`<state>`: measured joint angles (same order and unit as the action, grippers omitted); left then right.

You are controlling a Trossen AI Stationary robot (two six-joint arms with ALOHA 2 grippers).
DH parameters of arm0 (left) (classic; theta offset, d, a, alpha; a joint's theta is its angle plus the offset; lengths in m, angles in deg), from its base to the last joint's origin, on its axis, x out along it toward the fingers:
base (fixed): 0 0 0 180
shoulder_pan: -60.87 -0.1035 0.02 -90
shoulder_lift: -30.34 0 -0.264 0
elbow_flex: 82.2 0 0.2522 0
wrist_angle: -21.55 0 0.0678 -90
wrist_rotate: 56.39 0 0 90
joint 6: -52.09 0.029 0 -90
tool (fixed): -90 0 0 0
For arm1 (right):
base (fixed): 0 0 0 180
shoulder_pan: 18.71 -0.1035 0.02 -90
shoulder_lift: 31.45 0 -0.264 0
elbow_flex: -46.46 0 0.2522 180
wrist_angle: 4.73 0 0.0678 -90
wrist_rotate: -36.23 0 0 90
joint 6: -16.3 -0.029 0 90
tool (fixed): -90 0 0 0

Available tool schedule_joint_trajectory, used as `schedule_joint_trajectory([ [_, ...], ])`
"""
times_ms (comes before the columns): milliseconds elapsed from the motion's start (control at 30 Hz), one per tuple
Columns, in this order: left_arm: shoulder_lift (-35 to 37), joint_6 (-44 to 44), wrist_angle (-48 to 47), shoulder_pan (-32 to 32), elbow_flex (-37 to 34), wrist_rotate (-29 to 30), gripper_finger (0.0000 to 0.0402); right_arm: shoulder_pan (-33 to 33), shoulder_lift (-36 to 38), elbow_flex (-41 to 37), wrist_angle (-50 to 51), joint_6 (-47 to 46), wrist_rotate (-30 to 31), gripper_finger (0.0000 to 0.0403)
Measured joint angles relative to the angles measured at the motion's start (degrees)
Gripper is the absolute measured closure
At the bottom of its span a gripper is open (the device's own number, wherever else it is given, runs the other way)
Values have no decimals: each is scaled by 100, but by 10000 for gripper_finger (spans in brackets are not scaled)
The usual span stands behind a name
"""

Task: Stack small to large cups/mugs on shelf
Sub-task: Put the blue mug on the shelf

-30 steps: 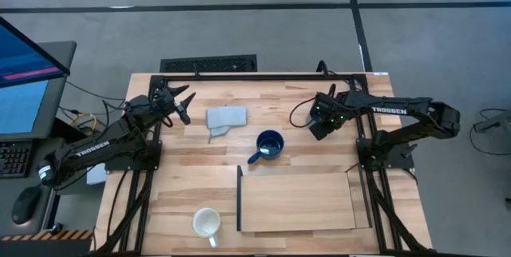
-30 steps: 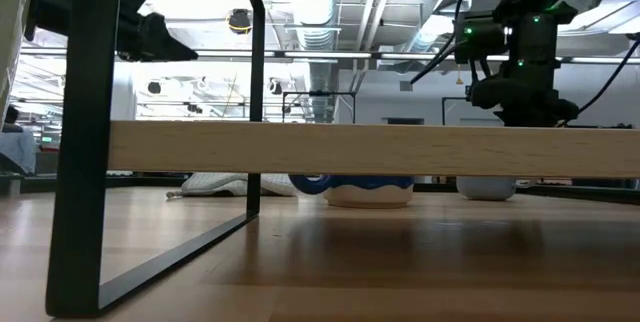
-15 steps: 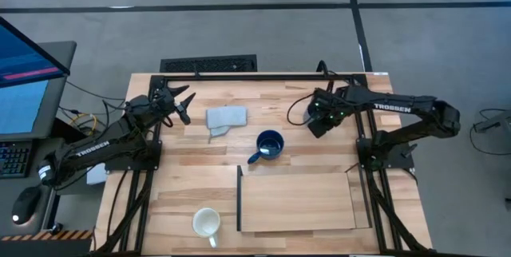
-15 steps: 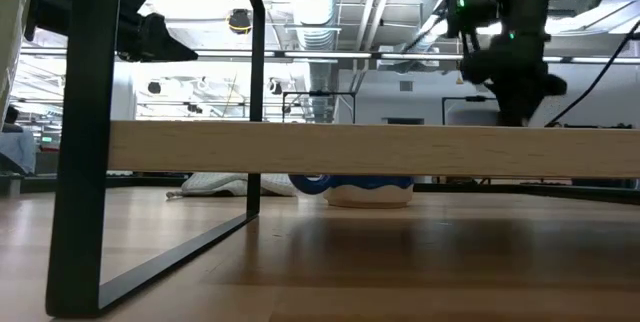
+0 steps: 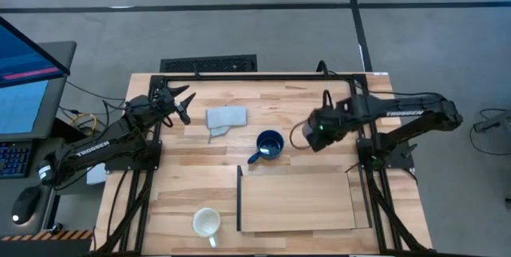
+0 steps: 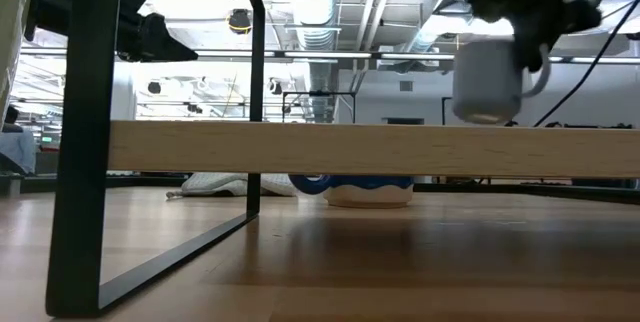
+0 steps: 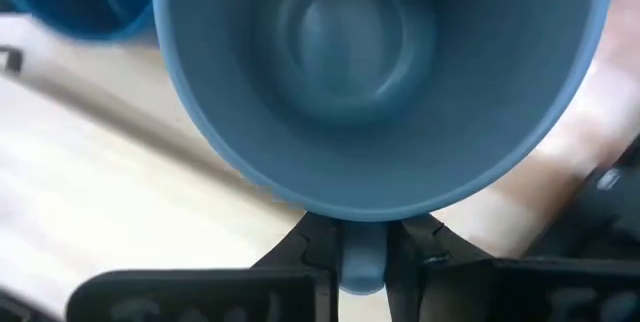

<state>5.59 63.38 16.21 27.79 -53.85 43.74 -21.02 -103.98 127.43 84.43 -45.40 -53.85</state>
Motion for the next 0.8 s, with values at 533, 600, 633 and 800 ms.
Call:
schedule_joint_trajectory([
  [533,0,-42,-285,-2,0,-4,239,-3195,-357,23,-296,-4706,-105,345],
  [600,-2,-47,-302,-1,0,-7,239,-3381,-541,23,-515,-4896,-178,345],
  [633,0,-52,-298,-2,0,-7,239,-3457,-629,23,-598,-4955,-229,345],
  [800,0,-155,-289,0,0,-26,239,-3600,-1128,176,-792,-5089,-451,345],
])
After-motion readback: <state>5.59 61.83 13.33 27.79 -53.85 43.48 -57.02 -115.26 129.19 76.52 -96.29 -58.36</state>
